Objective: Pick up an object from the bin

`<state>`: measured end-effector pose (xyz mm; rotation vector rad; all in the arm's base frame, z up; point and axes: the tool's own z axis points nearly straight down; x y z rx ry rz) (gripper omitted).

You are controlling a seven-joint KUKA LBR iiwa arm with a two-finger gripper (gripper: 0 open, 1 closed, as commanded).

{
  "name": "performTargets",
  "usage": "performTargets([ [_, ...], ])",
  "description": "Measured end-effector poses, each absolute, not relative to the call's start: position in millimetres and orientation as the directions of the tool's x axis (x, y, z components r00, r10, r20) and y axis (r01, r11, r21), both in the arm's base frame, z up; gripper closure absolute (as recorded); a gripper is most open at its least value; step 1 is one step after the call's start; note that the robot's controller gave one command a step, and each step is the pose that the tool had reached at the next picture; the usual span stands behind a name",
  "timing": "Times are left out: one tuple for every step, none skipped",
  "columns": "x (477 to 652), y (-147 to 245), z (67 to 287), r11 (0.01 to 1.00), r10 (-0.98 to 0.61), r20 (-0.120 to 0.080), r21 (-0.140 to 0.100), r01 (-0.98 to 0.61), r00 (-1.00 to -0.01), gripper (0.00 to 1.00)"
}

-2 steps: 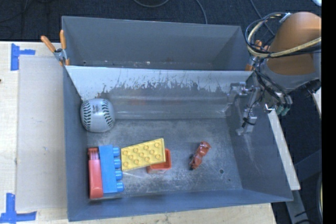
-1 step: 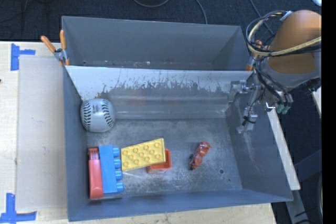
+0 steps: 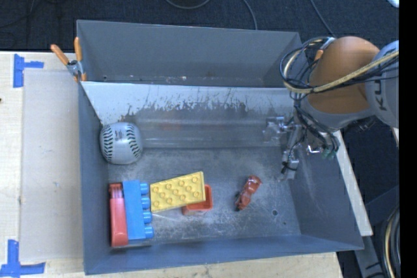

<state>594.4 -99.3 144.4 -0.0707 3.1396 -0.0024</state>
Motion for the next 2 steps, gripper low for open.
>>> performTargets([
  [590.9,-70,110,1.000,0.010,0.008,0.004,0.010,-1.000,0.00],
  [582.5,-56,95,0.993,0.117,0.001,0.000,0.117,-0.993,0.00],
])
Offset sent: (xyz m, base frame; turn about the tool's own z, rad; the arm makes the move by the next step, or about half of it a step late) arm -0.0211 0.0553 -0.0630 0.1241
